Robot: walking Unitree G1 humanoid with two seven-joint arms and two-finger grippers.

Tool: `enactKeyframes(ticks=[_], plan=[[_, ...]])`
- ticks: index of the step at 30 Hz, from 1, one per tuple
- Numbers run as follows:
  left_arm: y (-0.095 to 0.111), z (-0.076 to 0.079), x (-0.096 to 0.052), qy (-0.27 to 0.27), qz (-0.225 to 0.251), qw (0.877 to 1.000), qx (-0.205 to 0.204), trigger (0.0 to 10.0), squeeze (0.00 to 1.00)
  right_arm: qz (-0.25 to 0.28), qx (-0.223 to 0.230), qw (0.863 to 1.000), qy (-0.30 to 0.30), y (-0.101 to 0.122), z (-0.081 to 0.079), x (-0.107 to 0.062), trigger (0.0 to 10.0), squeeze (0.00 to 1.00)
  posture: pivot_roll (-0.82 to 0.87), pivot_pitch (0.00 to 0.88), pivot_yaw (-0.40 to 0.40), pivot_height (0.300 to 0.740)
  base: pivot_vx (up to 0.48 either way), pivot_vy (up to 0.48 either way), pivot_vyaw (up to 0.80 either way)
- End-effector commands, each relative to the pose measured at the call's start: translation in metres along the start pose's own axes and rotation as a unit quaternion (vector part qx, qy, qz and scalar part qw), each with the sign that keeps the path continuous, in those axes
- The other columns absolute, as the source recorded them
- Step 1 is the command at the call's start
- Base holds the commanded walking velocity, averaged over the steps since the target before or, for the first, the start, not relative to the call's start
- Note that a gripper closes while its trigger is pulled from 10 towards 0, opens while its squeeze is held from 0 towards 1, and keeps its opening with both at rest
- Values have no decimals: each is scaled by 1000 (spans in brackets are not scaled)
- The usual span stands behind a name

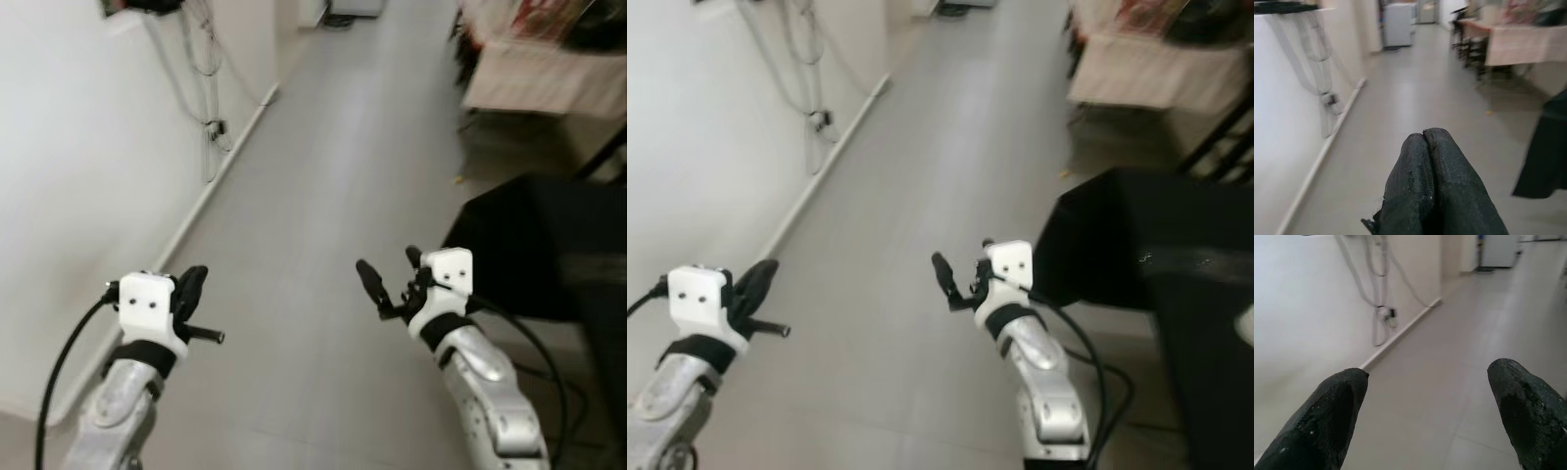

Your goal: Building children table

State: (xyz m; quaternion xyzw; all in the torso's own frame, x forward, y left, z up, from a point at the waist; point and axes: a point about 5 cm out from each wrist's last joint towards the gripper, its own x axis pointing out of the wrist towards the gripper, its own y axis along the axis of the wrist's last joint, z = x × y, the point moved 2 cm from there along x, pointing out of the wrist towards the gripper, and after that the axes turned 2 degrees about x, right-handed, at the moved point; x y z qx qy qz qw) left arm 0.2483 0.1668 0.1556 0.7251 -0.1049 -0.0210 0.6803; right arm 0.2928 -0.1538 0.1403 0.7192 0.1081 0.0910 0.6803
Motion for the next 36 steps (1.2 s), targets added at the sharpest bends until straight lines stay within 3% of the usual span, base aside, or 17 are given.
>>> enactKeyframes(ticks=[1,9,22,25,30,36], plan=[[0,1,-1,-4,0,1000,-2,10000,0,-1,4,1000,-4,0,2,-1,10000,0,9,91,-50,740,435,0,0],[0,1,-1,-4,0,1000,-3,10000,0,-8,3,1000,-5,-1,2,0,10000,0,9,92,-48,740,435,0,0],[1,1,-1,-5,5,1000,-7,10000,0,-14,11,1000,-3,-3,2,0,10000,0,6,94,-46,740,417,0,-800],[3,1,-4,-7,10,1000,-2,10000,0,-15,12,1000,-3,-4,2,0,10000,0,7,92,-45,740,0,0,-800],[6,-8,-15,12,18,999,43,10000,0,-16,17,1000,-2,-5,1,1,10000,0,33,90,-48,740,0,0,-800],[6,-18,-21,36,20,998,45,10000,0,-18,20,1000,1,-6,2,1,10000,0,36,90,-57,740,0,0,-800]])
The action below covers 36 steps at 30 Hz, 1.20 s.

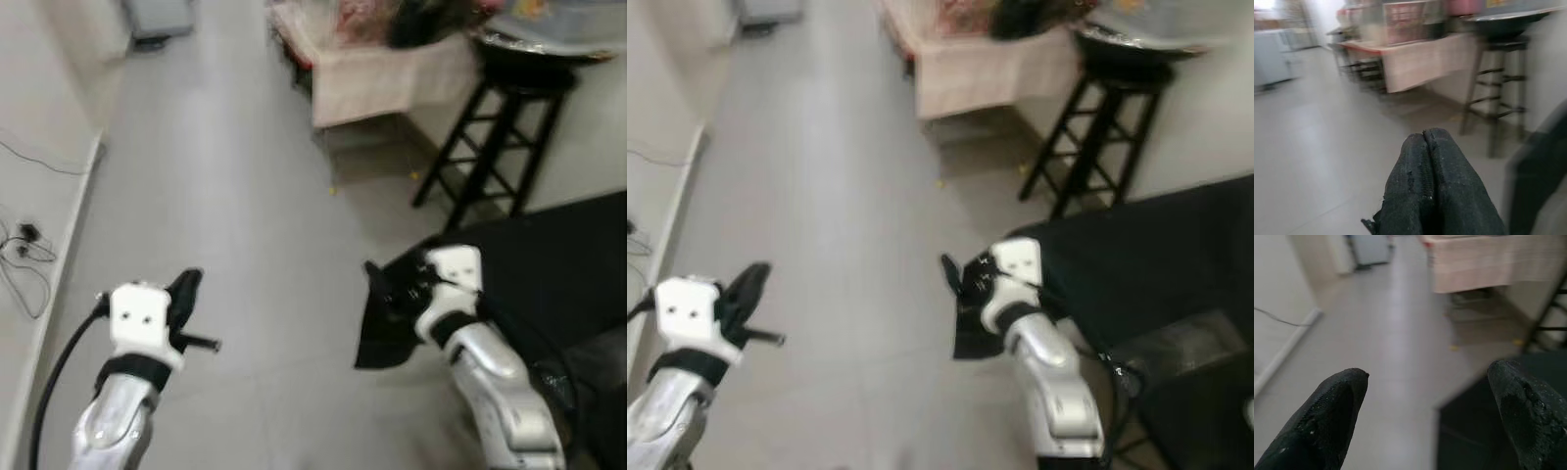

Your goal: Building children table

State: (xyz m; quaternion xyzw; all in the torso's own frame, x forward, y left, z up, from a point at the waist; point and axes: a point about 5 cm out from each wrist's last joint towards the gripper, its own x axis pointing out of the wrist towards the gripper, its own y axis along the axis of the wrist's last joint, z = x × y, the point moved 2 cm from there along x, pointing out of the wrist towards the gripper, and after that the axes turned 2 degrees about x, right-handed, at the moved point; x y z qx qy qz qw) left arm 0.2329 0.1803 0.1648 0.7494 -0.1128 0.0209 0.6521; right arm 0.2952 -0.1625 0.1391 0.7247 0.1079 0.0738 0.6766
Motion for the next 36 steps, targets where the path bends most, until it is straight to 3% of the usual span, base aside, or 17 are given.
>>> enactKeyframes(ticks=[1,5,10,11,13,14,15,17,18,20,22,23,24,25,29,32,36], plan=[[-7,-11,-7,27,-16,999,-3,10000,0,-9,11,1000,16,-5,-7,1,10000,0,34,90,-58,740,0,0,-800],[-21,-26,-15,60,-35,997,-44,10000,0,-7,9,1000,17,-5,-6,1,10000,0,34,90,-62,740,0,0,-800],[-30,-31,-18,13,-58,996,-61,10000,0,5,23,1000,16,-3,-5,2,10000,0,45,88,-62,740,0,0,0],[-32,-34,-18,10,-63,996,-59,9098,0,6,25,1000,16,-3,-5,2,10000,0,44,88,-59,740,0,0,0],[-34,-37,-17,13,-68,996,-61,4706,0,6,28,999,16,-3,-6,2,10000,0,43,87,-56,740,0,0,0],[-34,-37,-17,13,-68,996,-61,4706,0,6,28,999,16,-3,-6,2,10000,0,43,87,-56,740,0,0,0],[-36,-37,-17,14,-73,995,-65,3373,0,7,28,999,16,-3,-6,2,10000,0,43,86,-52,740,0,0,0],[-36,-37,-17,14,-73,995,-65,3373,0,7,28,999,16,-3,-6,2,10000,0,43,86,-52,740,0,0,0],[-40,-40,-18,16,-82,994,-69,588,0,7,29,999,15,-3,-6,2,10000,0,45,84,-47,740,0,0,0],[-50,-35,-29,-8,-113,991,-73,2000,0,8,32,999,14,-3,-6,2,10000,0,50,87,-46,740,0,0,0],[-50,-35,-29,-8,-113,991,-73,2000,0,8,32,999,14,-3,-6,2,10000,0,50,87,-46,740,0,0,0],[-55,-30,-36,-24,-128,989,-75,3686,0,8,33,999,14,-4,-6,2,10000,0,53,85,-44,740,0,0,0],[-58,-25,-41,-40,-138,986,-78,10000,0,8,34,999,14,-4,-6,2,10000,0,57,83,-43,740,0,0,0],[-58,-25,-41,-40,-138,986,-78,10000,0,8,34,999,14,-4,-6,2,10000,0,57,83,-43,740,0,0,0],[-73,-1,-68,-63,-172,975,-129,10000,0,8,38,999,16,-5,-6,2,10000,0,63,83,-42,740,0,0,0],[-70,-5,-64,-42,-159,967,-195,10000,0,10,46,999,18,-4,-7,2,10000,0,67,80,-52,740,0,0,0],[-70,-6,-62,-39,-156,964,-211,10000,0,10,48,999,19,-4,-8,2,10000,0,67,80,-52,740,0,0,0]])
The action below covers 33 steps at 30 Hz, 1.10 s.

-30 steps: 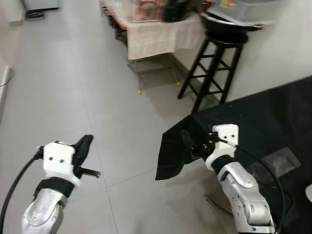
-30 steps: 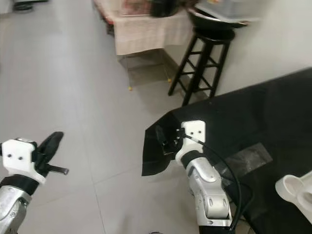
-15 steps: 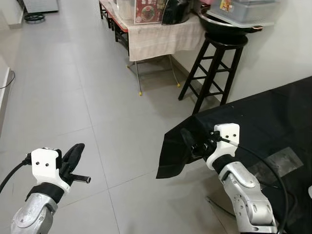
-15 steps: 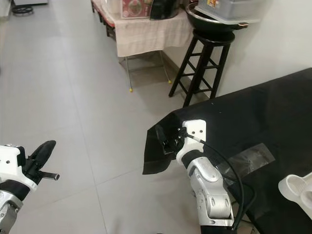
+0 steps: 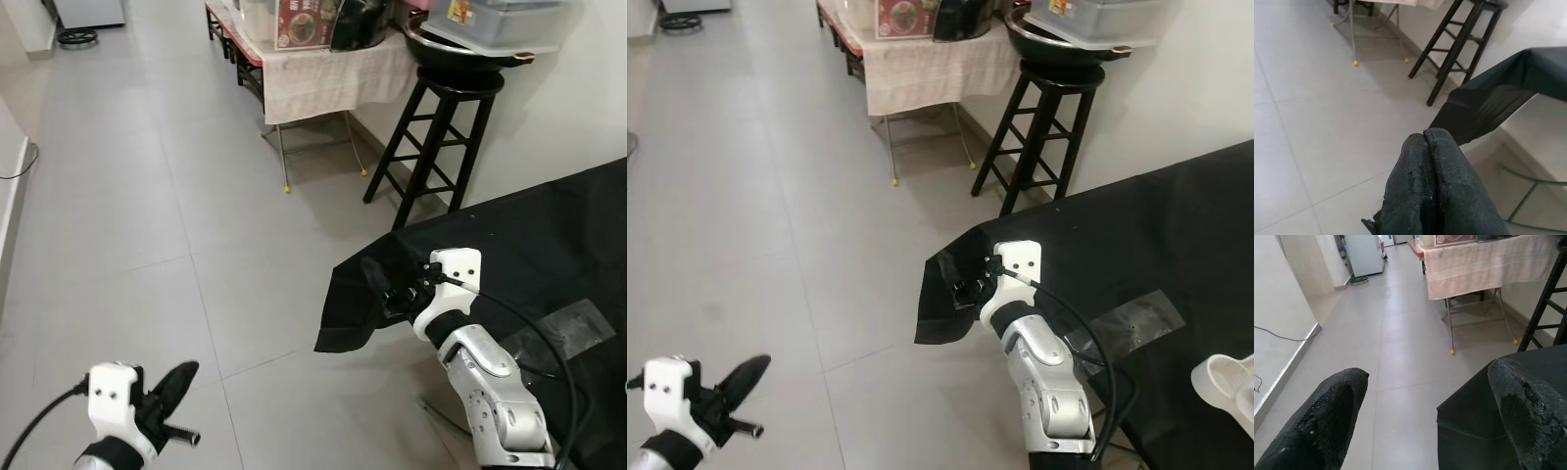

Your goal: Building children table

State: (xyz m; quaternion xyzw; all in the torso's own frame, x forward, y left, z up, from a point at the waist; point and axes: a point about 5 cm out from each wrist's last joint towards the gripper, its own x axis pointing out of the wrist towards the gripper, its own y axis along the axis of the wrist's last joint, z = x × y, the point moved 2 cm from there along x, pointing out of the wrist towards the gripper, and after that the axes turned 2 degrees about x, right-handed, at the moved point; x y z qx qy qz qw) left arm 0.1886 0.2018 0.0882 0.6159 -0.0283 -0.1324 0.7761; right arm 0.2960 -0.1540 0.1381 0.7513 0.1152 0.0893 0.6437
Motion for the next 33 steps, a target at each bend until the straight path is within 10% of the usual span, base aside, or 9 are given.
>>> enactKeyframes(ticks=[1,4,9,10,27,33], plan=[[0,0,1,-16,1,999,-48,745,0,1,10,1000,2,-3,-1,-1,10000,0,60,81,-45,740,0,0,0],[2,2,4,-50,7,995,-82,314,0,2,12,1000,3,-3,-3,-2,10000,0,57,82,-44,740,0,0,0],[4,-4,2,-46,14,992,-120,3686,0,4,15,1000,2,-2,-2,-3,10000,0,57,88,-44,740,0,0,0],[6,-4,-3,-54,11,990,-130,10000,0,4,16,1000,2,-2,-1,-3,10000,0,58,93,-47,740,0,0,0],[30,7,-13,-110,7,988,-109,10000,0,-1,9,1000,-1,-2,0,-1,10000,0,54,95,-39,740,0,0,-549],[105,-1,15,-70,131,989,-19,10000,0,1,7,1000,0,-2,-1,1,10000,0,50,89,-28,740,0,0,-763]])
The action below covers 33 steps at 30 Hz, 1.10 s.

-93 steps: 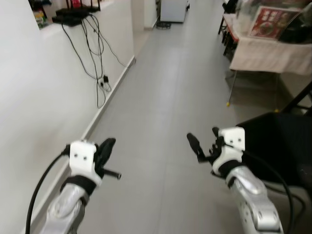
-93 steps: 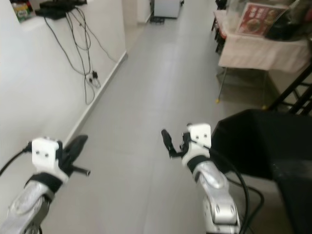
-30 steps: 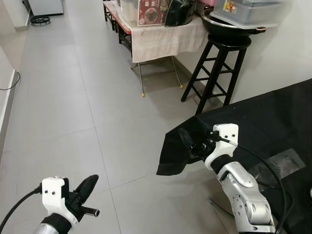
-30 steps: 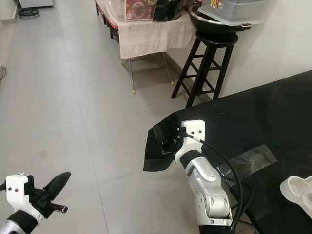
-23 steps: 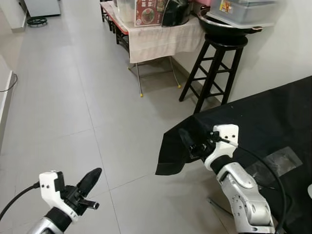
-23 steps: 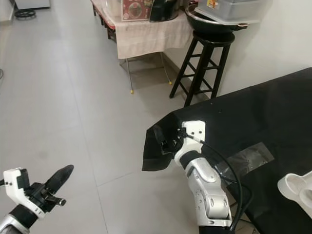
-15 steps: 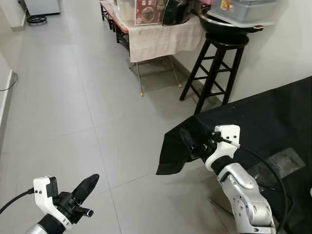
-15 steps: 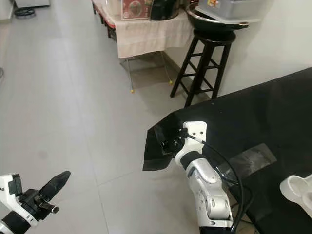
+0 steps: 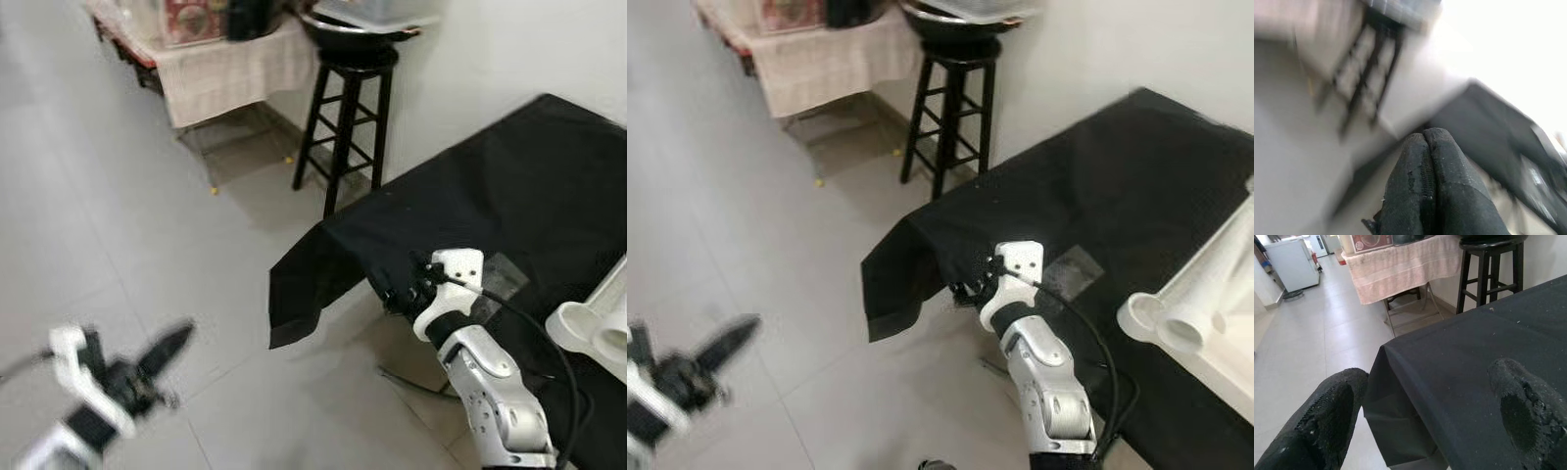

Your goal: Building children table

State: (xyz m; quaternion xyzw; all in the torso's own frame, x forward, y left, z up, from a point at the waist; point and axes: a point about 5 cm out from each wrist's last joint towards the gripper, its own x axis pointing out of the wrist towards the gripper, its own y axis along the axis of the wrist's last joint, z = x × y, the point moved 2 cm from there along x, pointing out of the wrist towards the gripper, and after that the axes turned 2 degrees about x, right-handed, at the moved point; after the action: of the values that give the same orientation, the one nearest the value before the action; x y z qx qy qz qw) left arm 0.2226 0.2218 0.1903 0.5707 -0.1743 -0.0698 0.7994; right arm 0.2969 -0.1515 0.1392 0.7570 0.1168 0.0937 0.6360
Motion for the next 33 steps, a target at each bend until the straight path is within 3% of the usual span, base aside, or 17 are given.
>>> enactKeyframes(ticks=[1,3,6,11,17,24,33], plan=[[-3,4,4,10,-14,999,31,10000,0,-1,-2,1000,-4,-3,1,-1,10000,0,47,89,-25,740,0,0,-763],[-4,17,16,7,-12,999,52,10000,0,2,-3,1000,-4,-2,0,-1,10000,0,42,92,-23,740,0,0,-763],[-5,22,19,4,-10,999,53,10000,0,3,-4,1000,-4,-1,0,-1,10000,0,43,93,-23,740,0,0,-763],[-25,43,31,-9,-42,995,85,10000,0,18,-19,1000,-6,6,1,4,10000,0,33,99,-25,740,0,0,-764],[-25,35,42,31,-29,989,140,10000,0,21,-31,999,7,10,-4,12,10000,0,11,110,-23,740,0,0,-769],[-35,36,44,17,-43,989,138,10000,0,19,-50,998,12,12,-6,14,10000,0,5,116,-25,740,0,0,-773],[-38,38,48,14,-40,989,142,10000,0,20,-38,999,15,10,-5,17,10000,0,8,110,-26,740,0,0,-775]])
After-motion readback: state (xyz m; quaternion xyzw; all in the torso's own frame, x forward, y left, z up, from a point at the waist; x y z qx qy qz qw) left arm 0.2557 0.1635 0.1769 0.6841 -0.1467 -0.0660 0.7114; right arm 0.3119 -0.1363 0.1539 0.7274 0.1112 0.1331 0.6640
